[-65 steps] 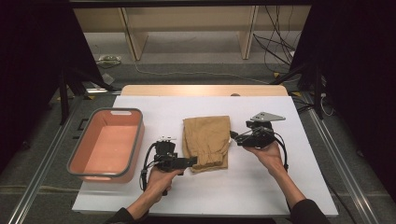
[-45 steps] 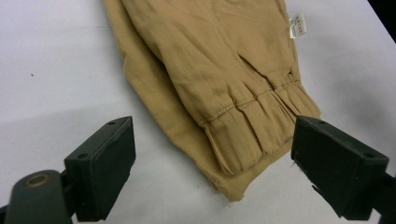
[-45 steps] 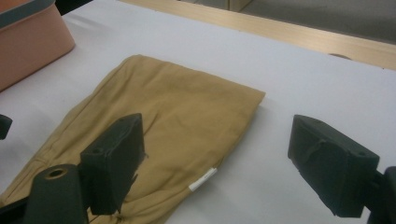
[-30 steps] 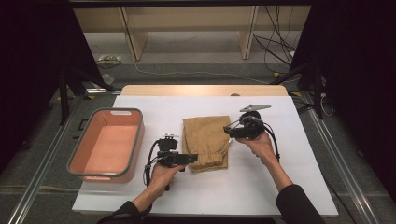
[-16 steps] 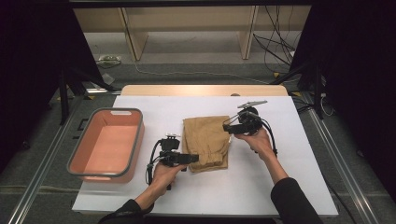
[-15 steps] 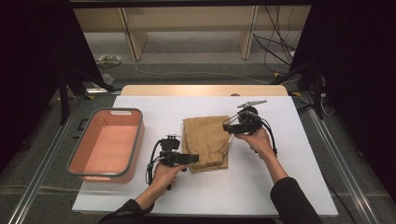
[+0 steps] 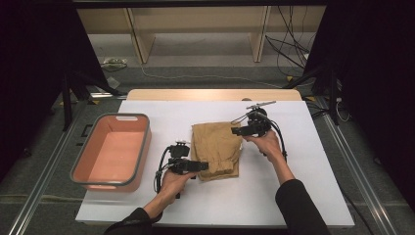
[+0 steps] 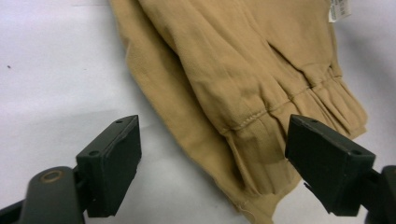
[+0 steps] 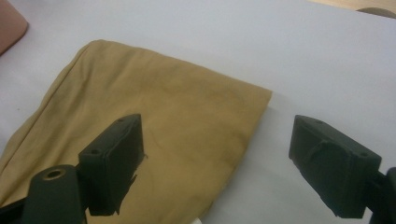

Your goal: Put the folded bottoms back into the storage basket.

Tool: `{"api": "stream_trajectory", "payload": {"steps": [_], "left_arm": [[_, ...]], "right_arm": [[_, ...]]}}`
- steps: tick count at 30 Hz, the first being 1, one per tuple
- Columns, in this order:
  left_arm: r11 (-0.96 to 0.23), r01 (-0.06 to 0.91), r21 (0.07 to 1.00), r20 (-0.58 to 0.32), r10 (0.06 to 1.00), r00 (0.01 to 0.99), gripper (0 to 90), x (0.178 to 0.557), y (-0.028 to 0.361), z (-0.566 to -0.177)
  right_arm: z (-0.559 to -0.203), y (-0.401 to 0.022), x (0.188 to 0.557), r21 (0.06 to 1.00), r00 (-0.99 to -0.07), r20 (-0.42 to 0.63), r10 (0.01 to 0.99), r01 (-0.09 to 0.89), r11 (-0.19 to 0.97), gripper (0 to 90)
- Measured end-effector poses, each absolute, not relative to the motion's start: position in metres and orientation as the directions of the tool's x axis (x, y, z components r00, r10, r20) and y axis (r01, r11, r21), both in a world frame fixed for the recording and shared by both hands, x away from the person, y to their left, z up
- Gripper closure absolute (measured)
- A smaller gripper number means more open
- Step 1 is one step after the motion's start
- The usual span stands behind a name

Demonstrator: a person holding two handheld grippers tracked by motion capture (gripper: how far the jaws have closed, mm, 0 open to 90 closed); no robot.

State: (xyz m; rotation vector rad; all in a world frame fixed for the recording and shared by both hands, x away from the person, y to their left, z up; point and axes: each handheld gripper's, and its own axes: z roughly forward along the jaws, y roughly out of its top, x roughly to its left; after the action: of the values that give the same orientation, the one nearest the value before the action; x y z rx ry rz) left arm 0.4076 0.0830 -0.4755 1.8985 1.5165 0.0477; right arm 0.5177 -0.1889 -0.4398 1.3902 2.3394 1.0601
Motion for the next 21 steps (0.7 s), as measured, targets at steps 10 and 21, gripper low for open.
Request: {"api": "stream_trajectory", "payload": {"steps": [10, 21], "left_arm": [[-0.095, 0.848, 0.522, -0.375, 0.867, 0.328, 23.5, 0.409, 0.077, -0.477], [-0.089, 0.865, 0.493, -0.441, 0.832, 0.337, 53.0, 0.414, 0.069, -0.479]], "right_arm": [[-0.442, -0.185, 0.522, 0.667, -0.523, 0.152, 0.839, 0.68, 0.304, 19.0], [-0.444, -0.182, 0.526, 0.658, -0.517, 0.138, 0.845, 0.685, 0.312, 20.3]]}}
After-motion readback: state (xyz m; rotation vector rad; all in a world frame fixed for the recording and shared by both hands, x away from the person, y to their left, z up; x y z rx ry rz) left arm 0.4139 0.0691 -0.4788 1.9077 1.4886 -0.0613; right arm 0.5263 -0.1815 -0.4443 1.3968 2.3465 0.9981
